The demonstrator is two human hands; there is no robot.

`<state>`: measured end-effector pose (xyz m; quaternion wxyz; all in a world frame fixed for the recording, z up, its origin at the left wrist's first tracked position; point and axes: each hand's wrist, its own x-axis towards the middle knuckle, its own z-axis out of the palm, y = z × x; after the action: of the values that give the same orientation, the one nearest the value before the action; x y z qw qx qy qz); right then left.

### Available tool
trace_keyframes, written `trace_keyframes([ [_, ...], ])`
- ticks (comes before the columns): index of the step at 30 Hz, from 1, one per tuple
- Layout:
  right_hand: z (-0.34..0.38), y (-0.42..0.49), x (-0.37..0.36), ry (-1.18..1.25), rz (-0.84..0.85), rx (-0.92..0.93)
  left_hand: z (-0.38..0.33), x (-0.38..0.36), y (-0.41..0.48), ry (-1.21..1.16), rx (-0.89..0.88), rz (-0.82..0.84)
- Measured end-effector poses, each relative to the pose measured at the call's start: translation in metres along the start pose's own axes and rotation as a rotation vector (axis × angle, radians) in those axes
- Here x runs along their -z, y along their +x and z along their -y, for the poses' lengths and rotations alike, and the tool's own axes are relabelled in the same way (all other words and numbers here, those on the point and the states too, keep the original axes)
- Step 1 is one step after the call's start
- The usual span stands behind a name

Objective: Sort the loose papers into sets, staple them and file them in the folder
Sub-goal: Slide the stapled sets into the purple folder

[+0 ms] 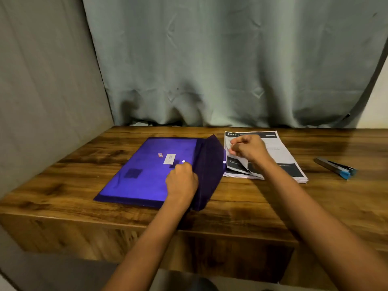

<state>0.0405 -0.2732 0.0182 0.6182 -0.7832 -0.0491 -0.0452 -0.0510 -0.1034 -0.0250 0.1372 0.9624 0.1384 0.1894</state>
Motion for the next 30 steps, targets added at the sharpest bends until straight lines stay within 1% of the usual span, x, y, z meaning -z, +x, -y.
trace_keyframes([
  [2, 0.002, 0.006, 0.026, 0.145, -0.056, -0.017, 0.003, 0.001, 0.005, 0.009, -0.041, 0.005],
  [3, 0.001, 0.010, 0.039, 0.170, -0.099, -0.021, 0.005, 0.001, 0.008, 0.015, -0.064, 0.017],
  [4, -0.001, 0.014, 0.050, 0.145, -0.145, -0.015, 0.007, 0.002, 0.010, 0.017, -0.081, 0.033],
  [5, -0.008, 0.022, 0.061, 0.061, -0.216, -0.009, 0.009, 0.003, 0.013, 0.006, -0.095, 0.048],
  [7, -0.024, 0.036, 0.083, -0.329, -0.316, -0.048, 0.013, 0.000, 0.017, -0.051, -0.102, 0.079],
  [8, -0.029, 0.037, 0.091, -0.544, -0.319, -0.103, 0.014, -0.002, 0.019, -0.079, -0.091, 0.098],
  [9, -0.036, 0.037, 0.097, -0.700, -0.286, -0.171, 0.014, -0.003, 0.019, -0.097, -0.081, 0.109],
  [10, -0.042, 0.035, 0.101, -0.799, -0.235, -0.228, 0.014, -0.005, 0.020, -0.103, -0.074, 0.113],
  [11, -0.048, 0.035, 0.105, -0.866, -0.189, -0.263, 0.014, -0.007, 0.020, -0.107, -0.072, 0.113],
  [13, -0.055, 0.034, 0.108, -0.958, -0.151, -0.284, 0.013, -0.010, 0.021, -0.120, -0.064, 0.109],
  [15, -0.060, 0.034, 0.108, -0.965, -0.153, -0.277, 0.010, -0.012, 0.021, -0.186, -0.060, 0.079],
  [17, -0.059, 0.035, 0.107, -0.913, -0.151, -0.280, 0.009, -0.012, 0.021, -0.346, -0.073, 0.044],
  [19, -0.057, 0.035, 0.106, -0.860, -0.146, -0.291, 0.007, -0.012, 0.020, -0.513, -0.115, 0.056],
  [21, -0.057, 0.036, 0.105, -0.798, -0.157, -0.314, 0.006, -0.015, 0.023, -0.574, -0.159, 0.103],
  [24, -0.057, 0.036, 0.103, -0.779, -0.197, -0.325, 0.001, -0.015, 0.024, -0.483, -0.201, 0.202],
  [28, -0.063, 0.040, 0.100, -0.763, -0.273, -0.342, -0.008, -0.017, 0.019, -0.209, -0.250, 0.390],
  [30, -0.062, 0.037, 0.098, -0.756, -0.305, -0.322, -0.011, -0.019, 0.016, -0.058, -0.290, 0.428],
])
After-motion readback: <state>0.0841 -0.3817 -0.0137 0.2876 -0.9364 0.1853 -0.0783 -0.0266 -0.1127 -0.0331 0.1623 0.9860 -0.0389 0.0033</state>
